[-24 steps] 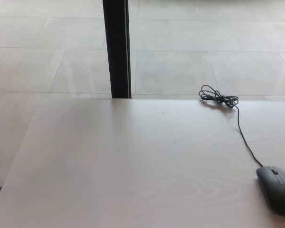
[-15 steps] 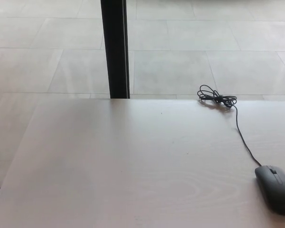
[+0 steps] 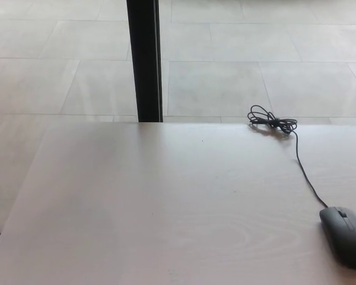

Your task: The robot uses its right fingers to click on the left button of the black mouse placed on the table.

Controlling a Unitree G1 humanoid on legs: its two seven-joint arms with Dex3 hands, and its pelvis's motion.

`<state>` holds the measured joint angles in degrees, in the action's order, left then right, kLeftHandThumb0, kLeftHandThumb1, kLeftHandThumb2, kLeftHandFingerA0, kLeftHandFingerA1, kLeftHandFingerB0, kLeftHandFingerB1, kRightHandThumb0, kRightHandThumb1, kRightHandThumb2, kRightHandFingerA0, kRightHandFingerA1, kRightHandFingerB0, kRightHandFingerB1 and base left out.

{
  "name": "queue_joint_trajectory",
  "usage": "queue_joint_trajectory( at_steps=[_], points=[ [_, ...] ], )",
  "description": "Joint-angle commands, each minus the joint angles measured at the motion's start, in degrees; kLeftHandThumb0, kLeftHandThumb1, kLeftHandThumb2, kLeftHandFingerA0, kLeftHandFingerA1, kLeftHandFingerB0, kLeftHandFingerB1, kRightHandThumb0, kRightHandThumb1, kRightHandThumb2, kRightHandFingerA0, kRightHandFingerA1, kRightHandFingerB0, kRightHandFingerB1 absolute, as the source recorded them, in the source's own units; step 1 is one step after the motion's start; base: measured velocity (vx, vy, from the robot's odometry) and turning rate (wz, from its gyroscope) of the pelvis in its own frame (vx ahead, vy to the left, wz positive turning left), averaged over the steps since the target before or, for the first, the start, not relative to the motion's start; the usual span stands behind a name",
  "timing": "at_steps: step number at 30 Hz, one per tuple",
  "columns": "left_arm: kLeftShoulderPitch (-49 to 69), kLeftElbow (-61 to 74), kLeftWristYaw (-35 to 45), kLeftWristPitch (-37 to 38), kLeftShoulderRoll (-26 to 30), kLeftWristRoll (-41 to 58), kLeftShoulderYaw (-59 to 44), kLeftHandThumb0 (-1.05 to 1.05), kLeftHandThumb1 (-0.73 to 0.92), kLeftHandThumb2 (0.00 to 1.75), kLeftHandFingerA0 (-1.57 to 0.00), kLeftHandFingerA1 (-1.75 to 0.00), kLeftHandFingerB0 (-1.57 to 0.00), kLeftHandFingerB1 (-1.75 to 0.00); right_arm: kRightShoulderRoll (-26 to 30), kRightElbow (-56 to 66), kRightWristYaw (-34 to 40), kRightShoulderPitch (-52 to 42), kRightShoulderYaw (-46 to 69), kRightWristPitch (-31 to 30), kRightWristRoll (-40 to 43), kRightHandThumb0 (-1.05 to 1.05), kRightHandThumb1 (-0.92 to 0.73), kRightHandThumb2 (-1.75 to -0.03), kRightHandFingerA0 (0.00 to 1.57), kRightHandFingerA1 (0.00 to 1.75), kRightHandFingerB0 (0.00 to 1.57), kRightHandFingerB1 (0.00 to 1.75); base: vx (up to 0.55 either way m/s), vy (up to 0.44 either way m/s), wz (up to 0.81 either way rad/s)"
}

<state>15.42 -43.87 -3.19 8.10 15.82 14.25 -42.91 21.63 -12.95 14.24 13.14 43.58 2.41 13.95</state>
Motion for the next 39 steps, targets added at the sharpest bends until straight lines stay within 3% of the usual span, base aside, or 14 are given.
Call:
queue_joint_trajectory(
  at_steps=[1,5,6,7,12,13,14,16,17,18,24,25,26,39],
  points=[
    [0.7,1.4,-0.9,0.8,0.1,1.7,-0.1,-0.31,0.6,0.58,-0.7,-0.58,-0.69,-0.49,2.4,7.5,1.1,6.8,-4.6,-8.8,1.2,-0.27,-0.67,-0.6,0.88,0.61,0.53,0.42,0.0,0.0,0.0],
    [0.5,0.4,-0.5,1.1,0.9,1.8,0.2,-0.31,0.59,0.58,-0.72,-0.6,-0.71,-0.49,2.5,13.8,-0.8,6.1,-10.2,-10.2,-1.8,-0.37,-0.64,-0.59,0.94,0.69,0.54,0.44,0.0,0.0,0.0],
    [0.1,-0.6,-0.3,1.5,1.2,1.6,0.3,-0.31,0.59,0.58,-0.7,-0.56,-0.7,-0.48,2.2,14.6,-1.7,5.9,-11.9,-9.0,-2.7,-0.35,-0.64,-0.58,0.98,0.79,0.54,0.44,0.0,0.0,0.0],
    [-0.3,-1.6,0.1,1.6,1.5,2.0,0.2,-0.33,0.58,0.58,-0.69,-0.55,-0.71,-0.48,3.3,15.4,-2.3,4.8,-15.8,-7.9,-7.3,-0.41,-0.63,-0.58,1.07,1.12,0.55,0.42,0.0,0.0,0.0],
    [-1.0,-3.0,0.9,1.5,2.0,2.3,0.2,-0.33,0.59,0.58,-0.64,-0.51,-0.69,-0.48,5.8,11.6,-4.3,3.7,-26.1,-0.7,-16.6,-0.2,-0.54,-0.57,1.08,1.31,0.55,0.46,0.0,0.0,0.0],
    [-0.8,-2.7,0.8,1.6,2.0,2.2,0.3,-0.33,0.59,0.58,-0.65,-0.52,-0.69,-0.48,5.8,10.7,-4.2,4.1,-27.6,-0.2,-17.6,-0.21,-0.5,-0.55,0.9,1.6,0.59,0.46,0.0,0.0,0.0],
    [-0.6,-2.5,0.9,2.0,2.1,1.9,0.5,-0.34,0.59,0.58,-0.64,-0.52,-0.69,-0.48,6.0,9.2,-4.4,4.3,-30.4,0.9,-19.9,-0.25,-0.34,-0.78,1.19,1.35,0.53,0.6,0.0,0.0,0.0],
    [-1.1,-3.9,1.1,2.5,2.5,1.9,0.5,-0.34,0.59,0.58,-0.67,-0.56,-0.67,-0.47,6.9,8.2,-5.1,4.2,-34.1,2.5,-22.7,-0.21,-0.33,-0.75,1.23,1.39,0.53,0.59,0.0,0.0,0.0],
    [-1.0,-4.0,1.3,2.7,2.5,1.9,0.5,-0.34,0.59,0.58,-0.67,-0.56,-0.67,-0.47,7.1,8.7,-5.7,3.9,-35.1,1.8,-22.9,-0.21,-0.33,-0.75,1.23,1.39,0.53,0.59,0.0,0.0,0.0],
    [-1.2,-4.2,1.3,2.7,2.5,2.2,0.3,-0.34,0.58,0.58,-0.7,-0.58,-0.68,-0.48,8.4,9.3,-7.8,3.9,-38.4,-0.8,-24.8,-0.12,-0.52,-0.55,0.9,1.74,0.61,0.42,0.0,0.0,0.0],
    [-0.6,-2.6,2.5,2.4,2.1,2.9,0.0,-0.33,0.6,0.58,-0.6,-0.52,-0.68,-0.49,10.7,8.5,-8.9,2.9,-45.8,-1.6,-29.8,-0.01,-0.49,-0.68,0.82,1.7,0.62,0.42,0.0,0.0,0.0],
    [-1.0,-3.2,2.9,2.5,2.3,3.1,-0.1,-0.36,0.51,0.88,-0.57,-0.65,-0.6,-0.62,10.8,8.0,-9.1,2.5,-46.9,-1.6,-30.2,-0.01,-0.5,-0.68,0.82,1.7,0.63,0.42,0.0,0.0,0.0],
    [-1.5,-4.6,2.9,2.7,2.9,2.9,0.0,-0.32,0.6,0.58,-0.63,-0.51,-0.68,-0.48,11.0,7.5,-8.9,2.2,-47.6,-1.0,-30.7,-0.02,-0.5,-0.69,0.81,1.69,0.63,0.43,0.0,0.0,0.0],
    [-1.3,-2.4,2.8,1.5,2.9,2.9,0.0,-0.33,0.62,0.59,-0.63,-0.52,-0.69,-0.48,19.3,-1.8,-5.1,0.6,-57.1,7.1,-40.5,-0.13,-0.54,-0.61,0.88,1.6,0.65,0.46,0.0,0.0,0.0]
  ],
)
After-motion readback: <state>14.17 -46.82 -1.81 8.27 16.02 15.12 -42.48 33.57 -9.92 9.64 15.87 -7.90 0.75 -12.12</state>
